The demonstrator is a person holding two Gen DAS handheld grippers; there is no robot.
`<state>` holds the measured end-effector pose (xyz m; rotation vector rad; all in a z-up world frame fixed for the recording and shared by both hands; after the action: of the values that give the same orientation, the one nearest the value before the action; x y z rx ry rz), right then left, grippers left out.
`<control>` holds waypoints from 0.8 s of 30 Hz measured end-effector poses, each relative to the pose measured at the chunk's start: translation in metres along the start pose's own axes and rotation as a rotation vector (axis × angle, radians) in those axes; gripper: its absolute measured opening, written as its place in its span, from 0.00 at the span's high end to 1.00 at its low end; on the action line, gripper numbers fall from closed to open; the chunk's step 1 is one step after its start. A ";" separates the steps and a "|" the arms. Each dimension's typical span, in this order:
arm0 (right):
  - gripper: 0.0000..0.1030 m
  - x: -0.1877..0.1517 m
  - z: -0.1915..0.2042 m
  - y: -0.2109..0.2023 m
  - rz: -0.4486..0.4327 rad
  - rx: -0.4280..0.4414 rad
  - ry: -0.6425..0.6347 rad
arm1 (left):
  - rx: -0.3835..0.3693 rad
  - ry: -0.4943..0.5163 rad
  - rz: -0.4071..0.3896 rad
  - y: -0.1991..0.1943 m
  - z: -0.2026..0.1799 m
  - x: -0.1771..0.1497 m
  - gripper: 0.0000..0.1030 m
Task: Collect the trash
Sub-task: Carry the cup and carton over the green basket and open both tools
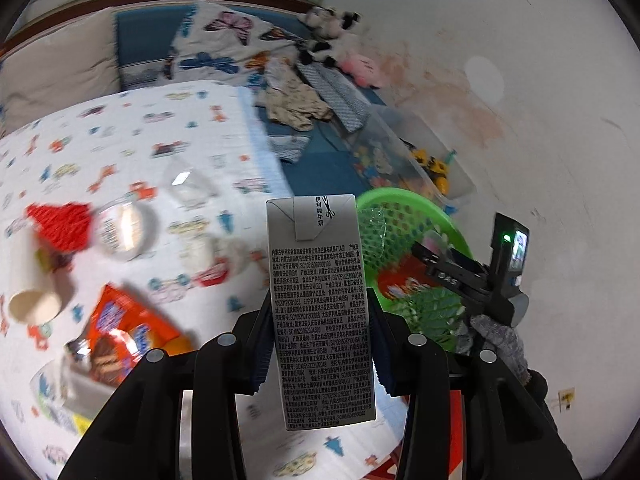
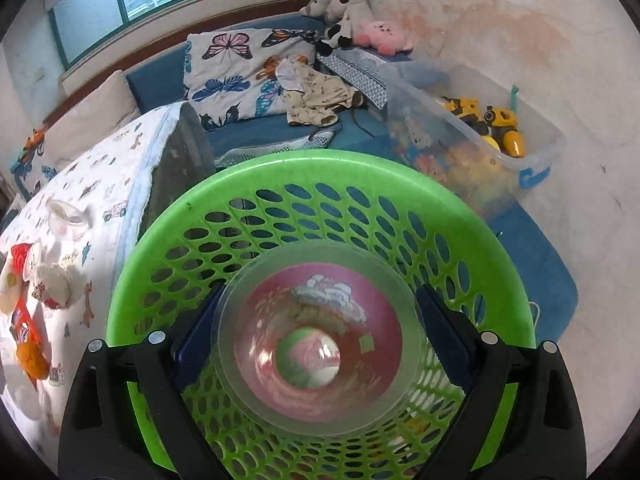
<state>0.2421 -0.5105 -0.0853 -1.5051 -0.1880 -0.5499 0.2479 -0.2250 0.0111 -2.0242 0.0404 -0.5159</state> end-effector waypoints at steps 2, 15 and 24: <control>0.09 0.001 -0.004 -0.002 -0.014 0.009 0.020 | -0.013 0.027 0.017 0.011 -0.012 0.006 0.61; 0.09 -0.026 -0.025 -0.065 -0.129 0.064 0.074 | -0.020 0.173 0.136 0.089 -0.079 0.032 0.61; 0.09 -0.057 -0.023 -0.104 -0.215 0.061 0.062 | -0.018 0.214 0.204 0.148 -0.111 0.041 0.60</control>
<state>0.1408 -0.5171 -0.0201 -1.4154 -0.3179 -0.7548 0.2711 -0.4008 -0.0558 -1.9474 0.3787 -0.6009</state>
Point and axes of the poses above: each gripper's, at about its wrist camera, not at the fingertips, and y roughly the way its jaws point, z to its left, x to its top, the point moved 4 cm from there along y, roughly the way its jaws point, and after that the axes turned 11 degrees about z, right-handed, at the moved point
